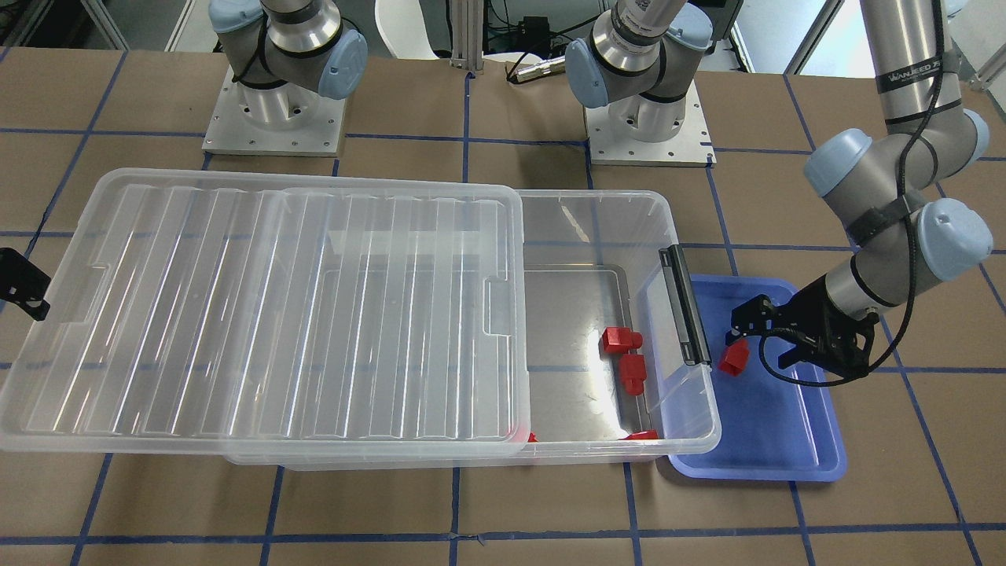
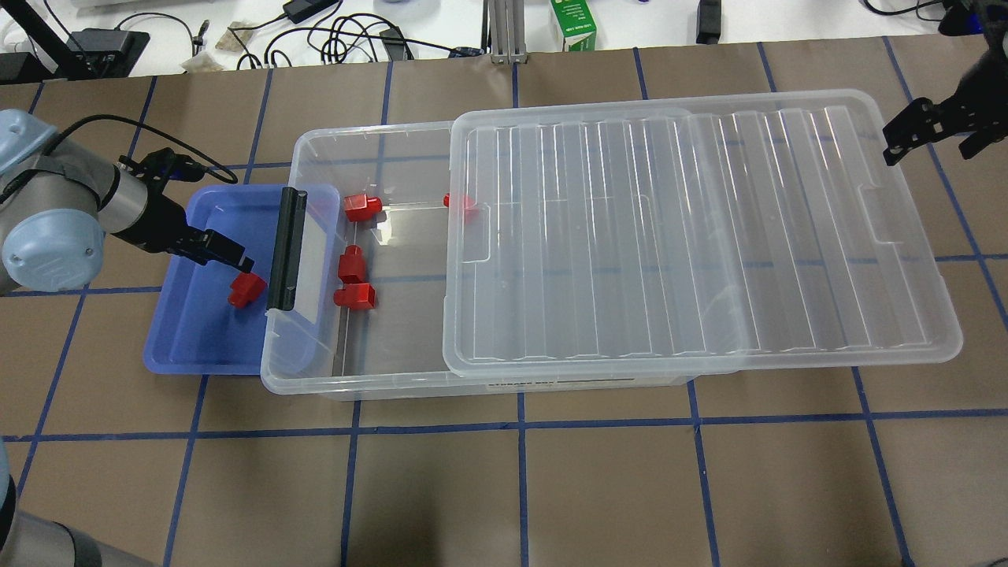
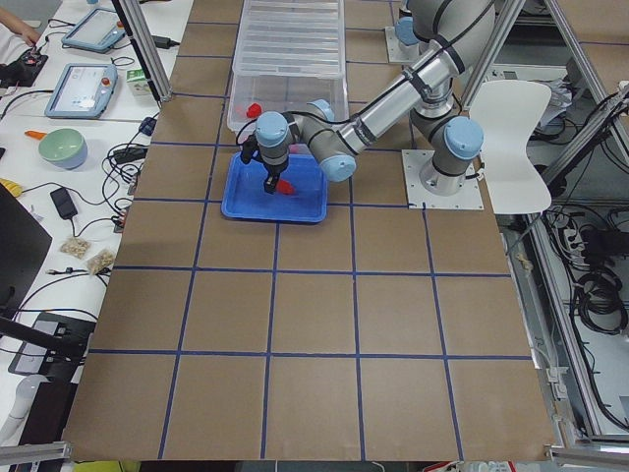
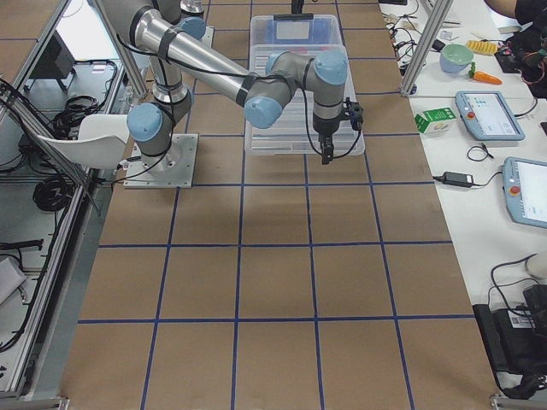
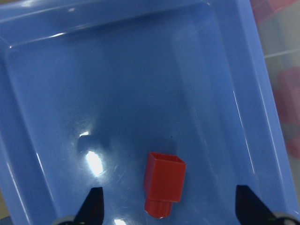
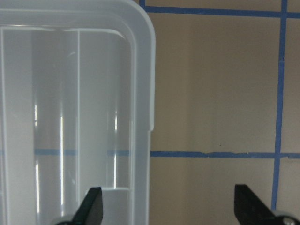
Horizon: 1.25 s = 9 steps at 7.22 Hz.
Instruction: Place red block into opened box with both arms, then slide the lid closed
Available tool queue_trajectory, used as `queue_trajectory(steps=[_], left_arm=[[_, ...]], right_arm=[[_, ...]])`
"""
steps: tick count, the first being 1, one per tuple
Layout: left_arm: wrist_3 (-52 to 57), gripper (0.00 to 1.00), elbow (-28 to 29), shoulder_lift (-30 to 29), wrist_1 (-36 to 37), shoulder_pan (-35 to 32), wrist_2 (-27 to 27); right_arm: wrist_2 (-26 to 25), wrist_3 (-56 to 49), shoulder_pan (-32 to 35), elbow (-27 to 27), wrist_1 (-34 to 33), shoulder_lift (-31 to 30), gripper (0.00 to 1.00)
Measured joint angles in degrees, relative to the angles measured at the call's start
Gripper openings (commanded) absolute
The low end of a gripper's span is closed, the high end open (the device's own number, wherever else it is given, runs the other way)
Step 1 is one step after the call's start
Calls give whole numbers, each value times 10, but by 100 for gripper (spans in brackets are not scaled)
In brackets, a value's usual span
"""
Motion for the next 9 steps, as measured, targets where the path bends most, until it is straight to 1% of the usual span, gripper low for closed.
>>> queue_trajectory(steps=[1, 2, 3, 4, 5, 6, 7, 8, 9], left_arm=[[0, 100, -11, -7, 13, 1, -2], [-1, 100, -20, -11, 23, 2, -2], [-3, 80, -29, -14, 36, 3, -2], [-4, 52, -36, -20, 55, 3, -2], [-4, 28, -39, -26, 67, 4, -1], [-3, 17, -40, -29, 72, 4, 0], [-2, 3, -41, -30, 74, 4, 0], [-2, 0, -40, -30, 75, 4, 1], [-5, 0, -39, -27, 75, 3, 1]], right_arm=[[0, 1, 2, -32, 57, -12, 100], [-1, 2, 3, -52, 110, -34, 100], [-3, 2, 3, -61, 154, -63, 100], [-2, 3, 4, -63, 190, -93, 100], [-2, 4, 4, -62, 212, -113, 100], [0, 10, 6, -63, 220, -122, 100], [1, 32, 23, -65, 221, -125, 100], [2, 82, 61, -68, 219, -123, 100], [1, 146, 106, -75, 214, -114, 100]])
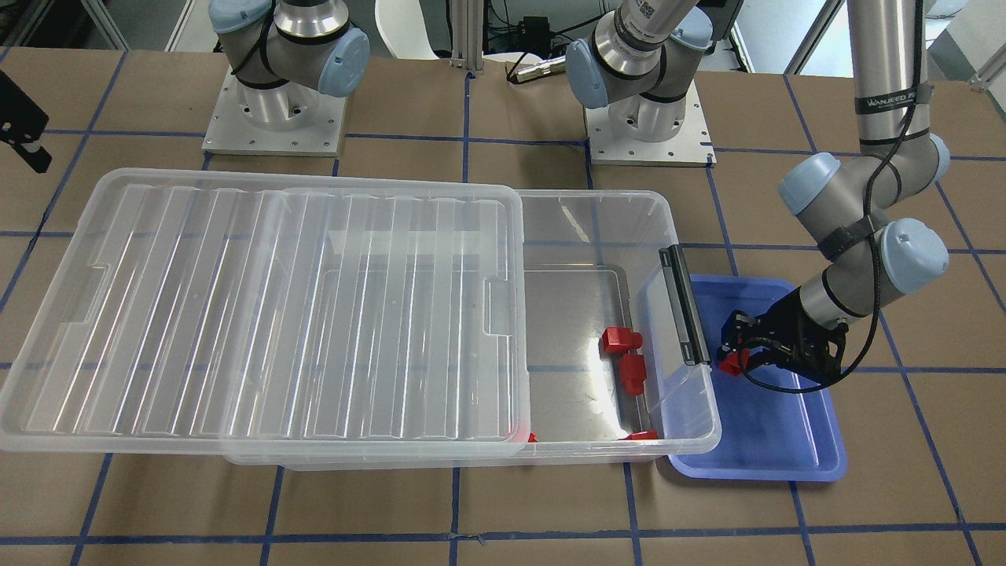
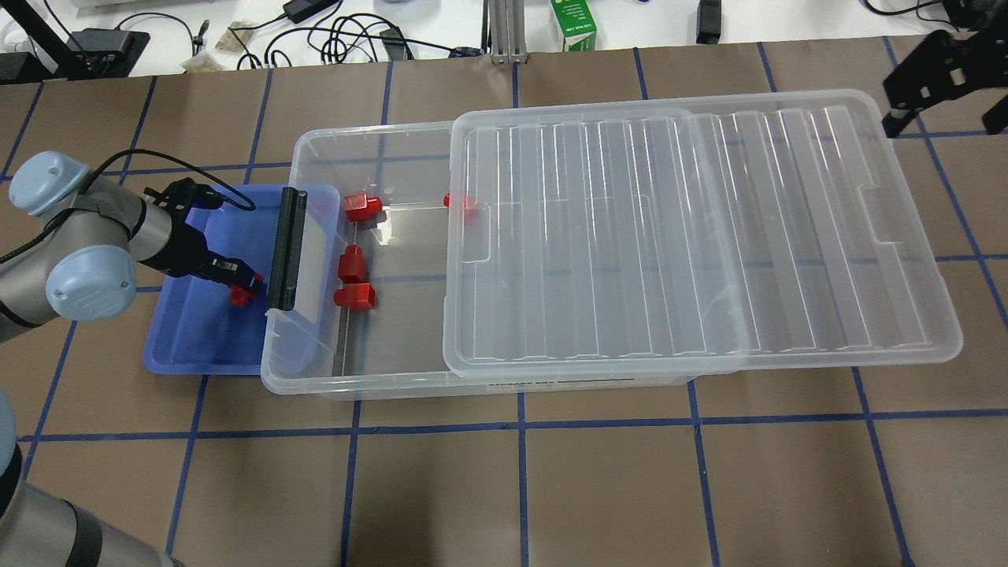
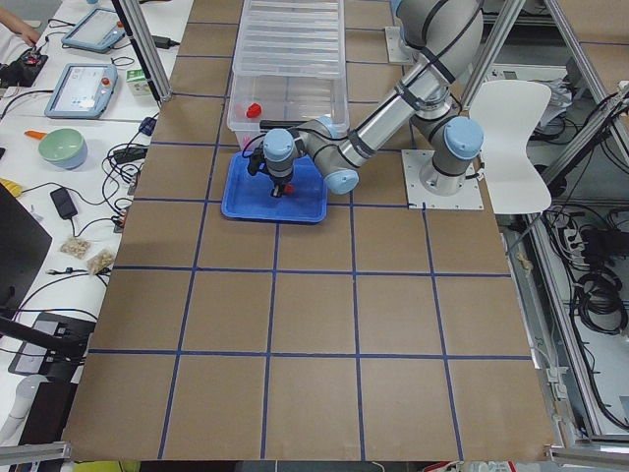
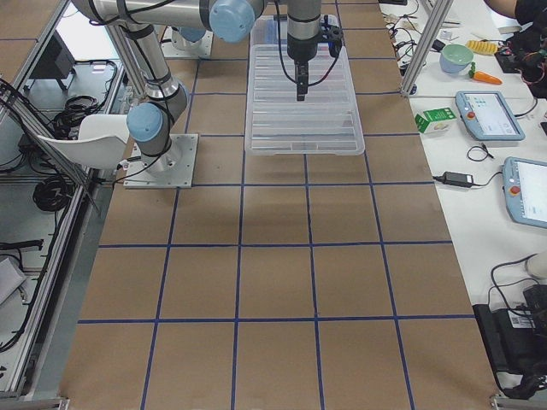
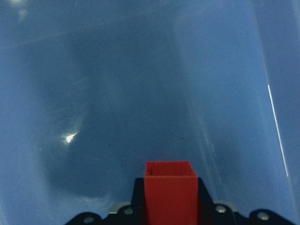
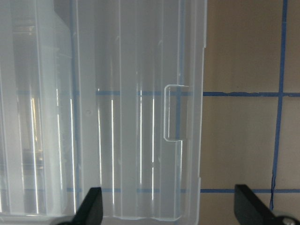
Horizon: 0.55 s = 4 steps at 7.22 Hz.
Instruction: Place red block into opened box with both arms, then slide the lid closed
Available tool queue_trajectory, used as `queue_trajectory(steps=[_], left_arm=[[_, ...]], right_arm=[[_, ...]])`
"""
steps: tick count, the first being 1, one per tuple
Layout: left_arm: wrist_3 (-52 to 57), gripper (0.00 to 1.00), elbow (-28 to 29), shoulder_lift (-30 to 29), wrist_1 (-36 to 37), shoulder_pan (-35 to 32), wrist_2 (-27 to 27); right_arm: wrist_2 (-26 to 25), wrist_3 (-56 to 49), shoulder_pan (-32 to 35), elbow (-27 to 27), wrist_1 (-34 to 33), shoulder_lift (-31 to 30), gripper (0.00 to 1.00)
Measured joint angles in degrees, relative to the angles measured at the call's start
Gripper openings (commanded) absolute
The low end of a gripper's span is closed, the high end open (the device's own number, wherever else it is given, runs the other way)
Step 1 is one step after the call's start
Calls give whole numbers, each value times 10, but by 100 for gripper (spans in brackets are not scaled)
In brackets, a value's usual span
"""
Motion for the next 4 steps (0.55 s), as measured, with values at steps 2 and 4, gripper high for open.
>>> queue_trajectory(steps=[2, 4], left_arm=[[-12, 0, 7, 15, -5, -2, 6], [-49, 0, 40, 55, -66, -5, 21]], right_arm=[[-3, 94, 85, -41, -13, 43, 100], [-10, 141, 133, -82, -14, 84, 100]])
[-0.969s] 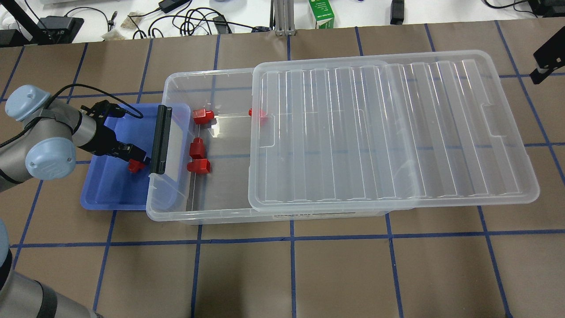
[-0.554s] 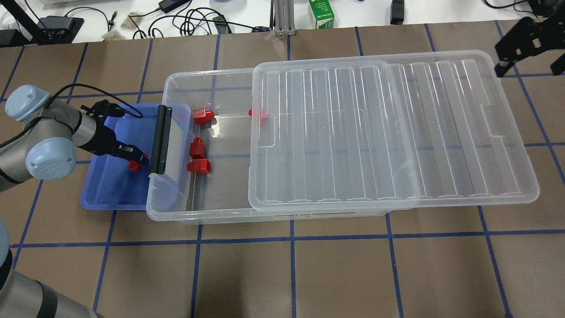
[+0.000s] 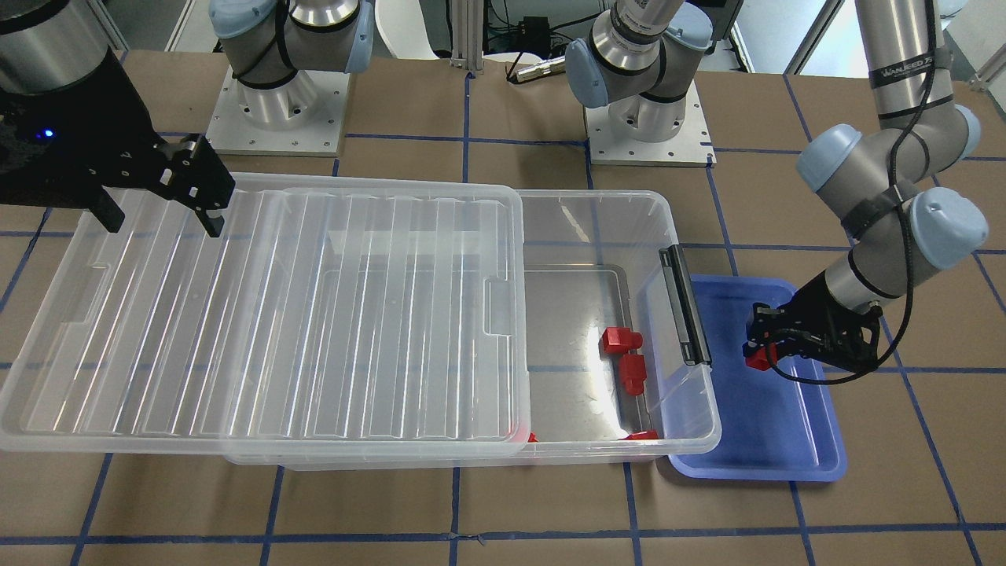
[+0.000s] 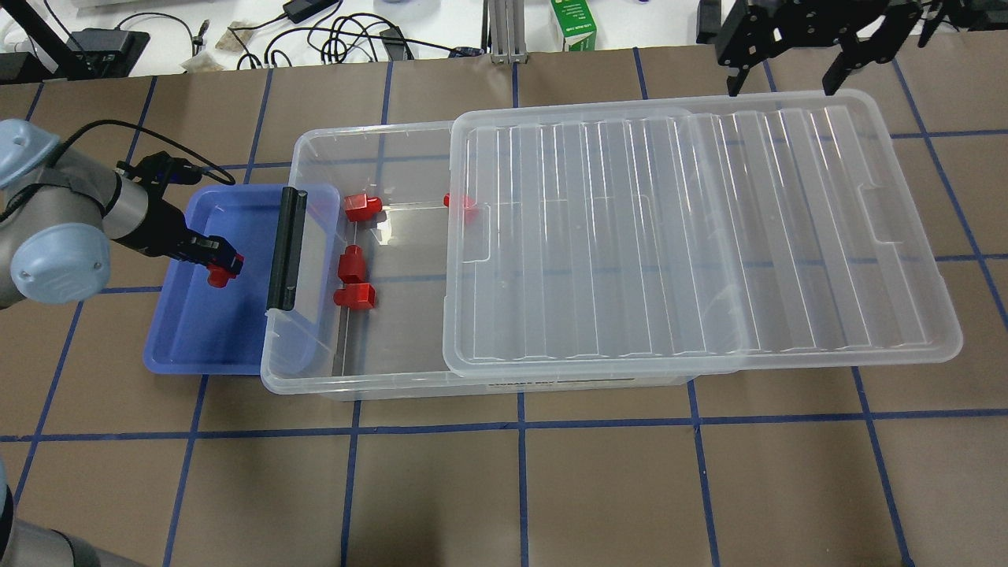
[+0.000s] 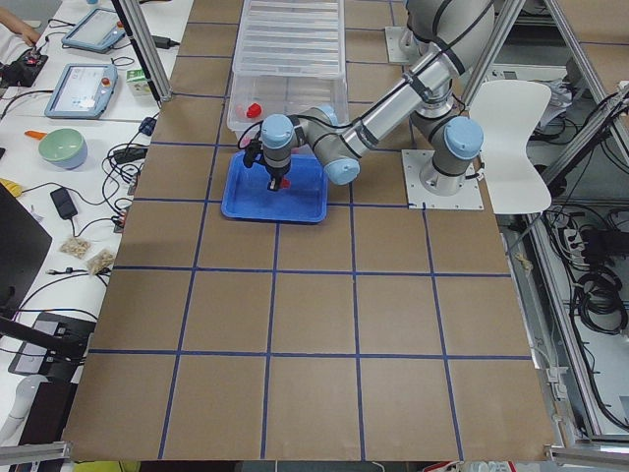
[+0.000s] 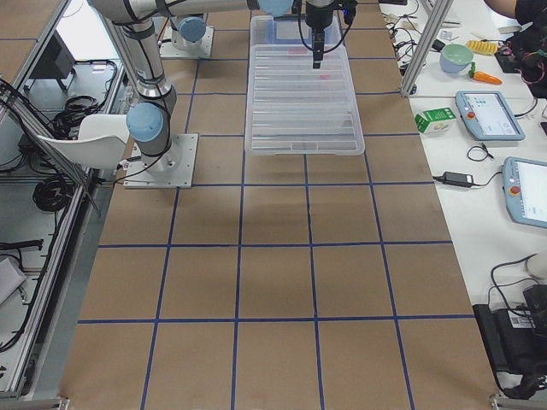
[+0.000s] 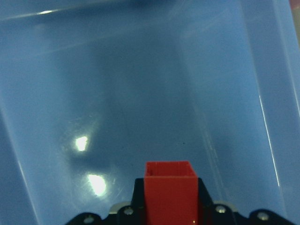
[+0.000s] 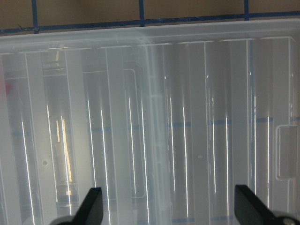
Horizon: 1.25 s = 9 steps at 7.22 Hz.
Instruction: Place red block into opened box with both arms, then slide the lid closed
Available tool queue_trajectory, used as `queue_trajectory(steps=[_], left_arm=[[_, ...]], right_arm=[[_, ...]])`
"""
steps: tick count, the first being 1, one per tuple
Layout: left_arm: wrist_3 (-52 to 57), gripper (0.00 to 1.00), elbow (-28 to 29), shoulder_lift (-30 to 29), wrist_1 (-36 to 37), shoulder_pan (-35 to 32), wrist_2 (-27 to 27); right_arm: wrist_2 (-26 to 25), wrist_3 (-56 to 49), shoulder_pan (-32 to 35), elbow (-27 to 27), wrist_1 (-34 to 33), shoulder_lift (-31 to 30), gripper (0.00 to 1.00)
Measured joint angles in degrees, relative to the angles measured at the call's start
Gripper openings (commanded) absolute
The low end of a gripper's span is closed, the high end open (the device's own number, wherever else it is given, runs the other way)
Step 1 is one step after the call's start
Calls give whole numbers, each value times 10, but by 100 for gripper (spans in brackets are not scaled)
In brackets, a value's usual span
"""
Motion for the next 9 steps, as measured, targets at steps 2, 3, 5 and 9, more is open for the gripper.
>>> queue_trajectory(steps=[2, 3, 5, 9], left_arm=[[-45, 0, 82, 54, -145, -11, 7], [-88, 0, 116, 77, -202, -34, 8], [-229, 0, 141, 89, -228, -133, 31], [-397, 0, 114, 59, -162, -280, 59]], right_arm=[[0, 8, 10, -6, 4, 7, 100], [1, 9, 12, -6, 6, 7, 100], [3, 8, 16, -6, 7, 6, 100], [2, 8, 16, -5, 7, 6, 100]])
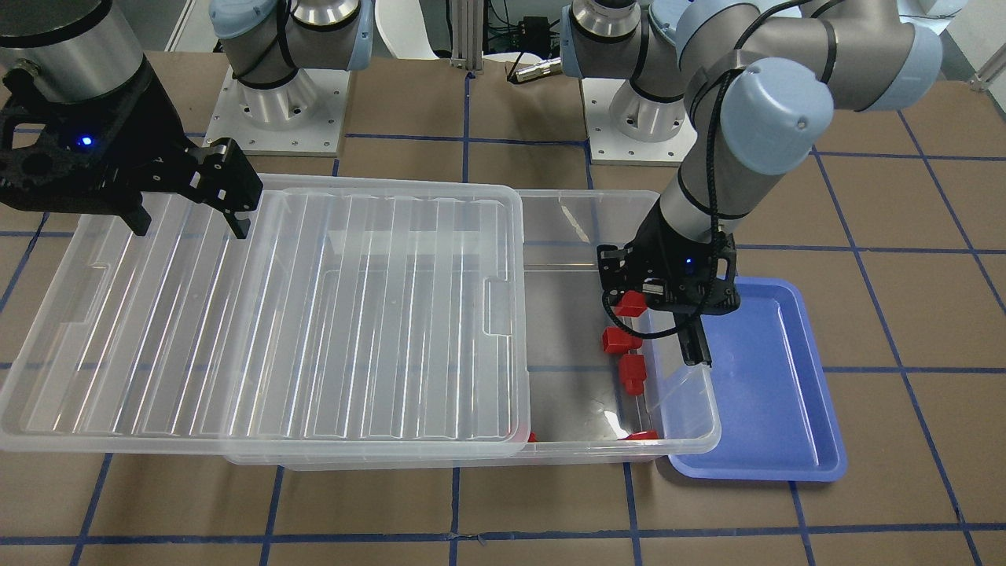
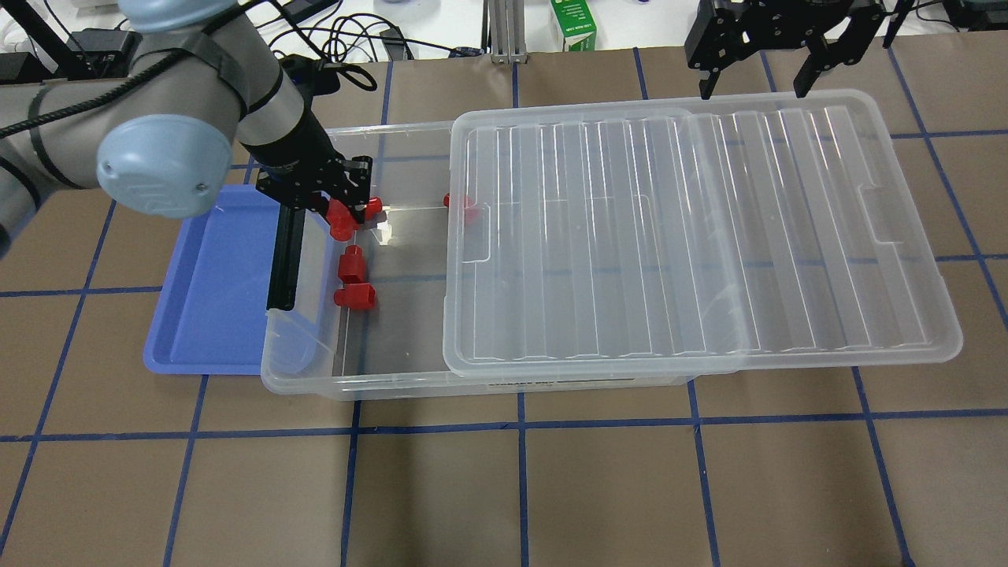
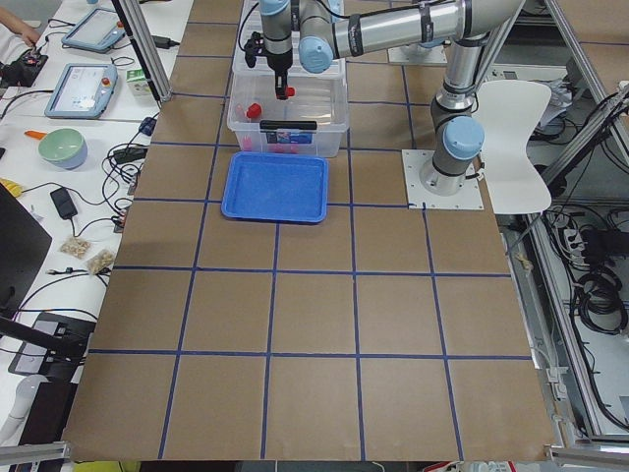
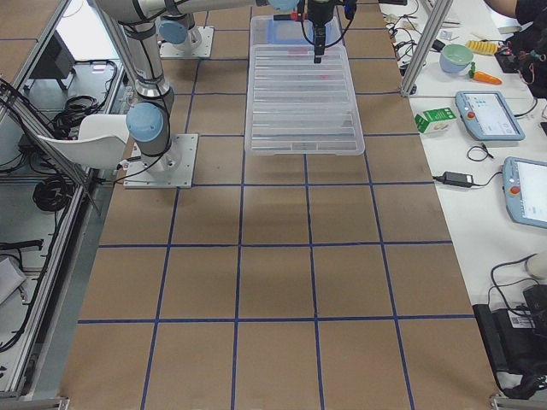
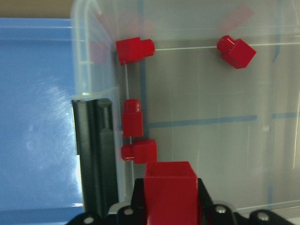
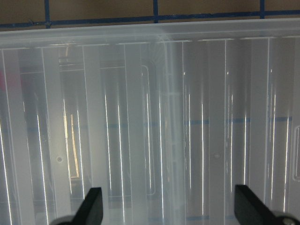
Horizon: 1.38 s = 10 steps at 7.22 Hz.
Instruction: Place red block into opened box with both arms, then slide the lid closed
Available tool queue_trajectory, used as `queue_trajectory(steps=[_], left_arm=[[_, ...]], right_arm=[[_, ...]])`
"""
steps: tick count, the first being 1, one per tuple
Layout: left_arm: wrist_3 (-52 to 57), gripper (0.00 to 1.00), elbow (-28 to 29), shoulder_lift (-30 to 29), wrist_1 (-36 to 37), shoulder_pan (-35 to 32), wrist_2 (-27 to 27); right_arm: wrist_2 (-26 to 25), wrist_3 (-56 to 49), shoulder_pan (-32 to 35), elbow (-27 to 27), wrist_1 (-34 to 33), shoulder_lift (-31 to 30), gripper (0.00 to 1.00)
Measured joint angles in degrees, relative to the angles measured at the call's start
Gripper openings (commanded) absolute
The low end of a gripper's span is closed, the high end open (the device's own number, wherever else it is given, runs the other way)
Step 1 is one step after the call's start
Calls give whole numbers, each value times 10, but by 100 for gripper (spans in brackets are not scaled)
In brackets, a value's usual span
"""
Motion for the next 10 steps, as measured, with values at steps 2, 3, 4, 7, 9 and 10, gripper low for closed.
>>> queue_trajectory(steps=[2, 3, 4, 7, 9, 10], left_arm=[[17, 2, -49, -17, 86, -9, 1], [32, 3, -63, -24, 113, -5, 2], [31, 48, -70, -31, 124, -3, 1], [9, 69, -71, -41, 135, -4, 1], [9, 70, -67, -37, 137, -3, 2], [11, 90, -63, -32, 137, -1, 2]], right_arm=[[-1, -1, 0, 1, 0, 0, 100], [-1, -1, 0, 1, 0, 0, 100], [-1, -2, 0, 1, 0, 1, 100], [1, 0, 0, 2, -2, 1, 100], [1, 1, 0, 2, -4, 1, 100], [2, 1, 0, 2, -5, 1, 100]])
